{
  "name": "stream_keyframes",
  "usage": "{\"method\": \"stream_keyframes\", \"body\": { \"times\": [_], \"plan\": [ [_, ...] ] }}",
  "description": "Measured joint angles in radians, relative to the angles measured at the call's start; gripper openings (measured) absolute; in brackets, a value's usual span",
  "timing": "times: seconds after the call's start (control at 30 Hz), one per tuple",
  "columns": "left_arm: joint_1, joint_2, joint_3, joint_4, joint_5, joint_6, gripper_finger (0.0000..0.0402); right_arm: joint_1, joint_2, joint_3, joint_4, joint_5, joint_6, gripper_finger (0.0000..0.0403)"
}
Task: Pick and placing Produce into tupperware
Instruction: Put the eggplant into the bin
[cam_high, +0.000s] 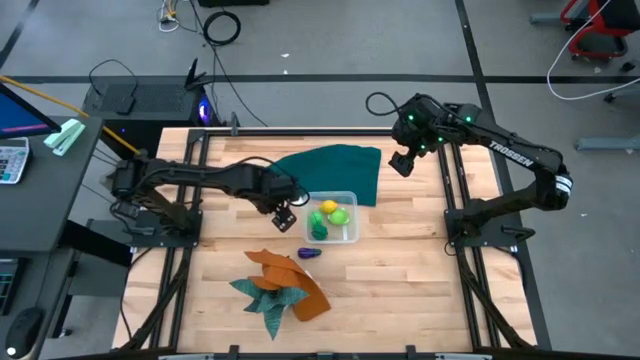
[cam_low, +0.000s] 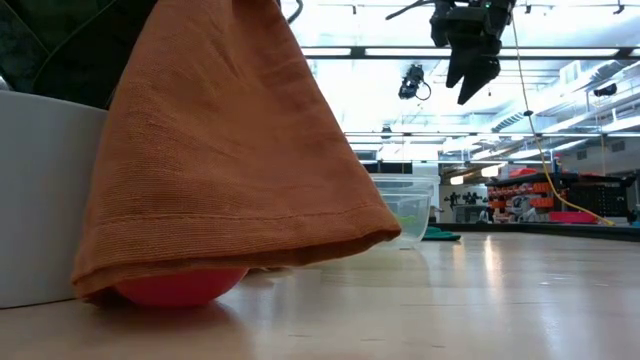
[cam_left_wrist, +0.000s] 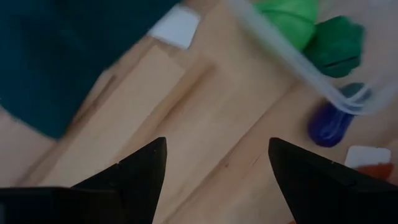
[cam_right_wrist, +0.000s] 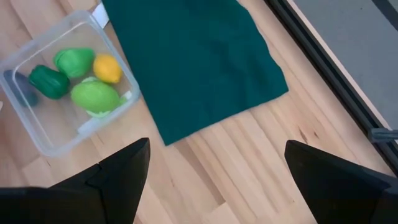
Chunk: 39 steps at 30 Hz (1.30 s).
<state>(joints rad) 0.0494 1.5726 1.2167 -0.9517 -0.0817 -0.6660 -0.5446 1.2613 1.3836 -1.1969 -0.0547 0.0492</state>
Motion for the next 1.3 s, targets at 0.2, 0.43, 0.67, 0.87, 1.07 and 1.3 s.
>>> {"method": "stream_keyframes", "body": {
  "times": [0.2,0.43,0.67,0.87,1.07,1.3],
  "plan": [
    [-0.003,-0.006,0.001,0.048,0.128,0.109,0.0286,-0.015,0.000,0.000,0.037,0.001,-0.055,0.0336],
    [-0.003,-0.006,0.001,0.103,0.178,0.127,0.0286,-0.053,0.000,0.000,0.086,0.002,-0.141,0.0336],
    [0.003,-0.002,-0.002,0.187,0.217,0.077,0.0286,-0.086,0.000,0.000,0.085,-0.041,-0.190,0.0336],
    [0.015,-0.002,-0.091,0.241,0.222,0.024,0.0286,-0.106,0.000,0.000,0.085,-0.100,-0.243,0.0336],
    [0.028,-0.002,-0.190,0.332,0.292,-0.015,0.0286,-0.110,0.000,0.000,0.087,-0.123,-0.245,0.0336],
    [-0.011,0.000,-0.235,0.388,0.245,0.129,0.0286,-0.110,0.000,0.000,0.087,-0.134,-0.241,0.0336]
  ]
}}
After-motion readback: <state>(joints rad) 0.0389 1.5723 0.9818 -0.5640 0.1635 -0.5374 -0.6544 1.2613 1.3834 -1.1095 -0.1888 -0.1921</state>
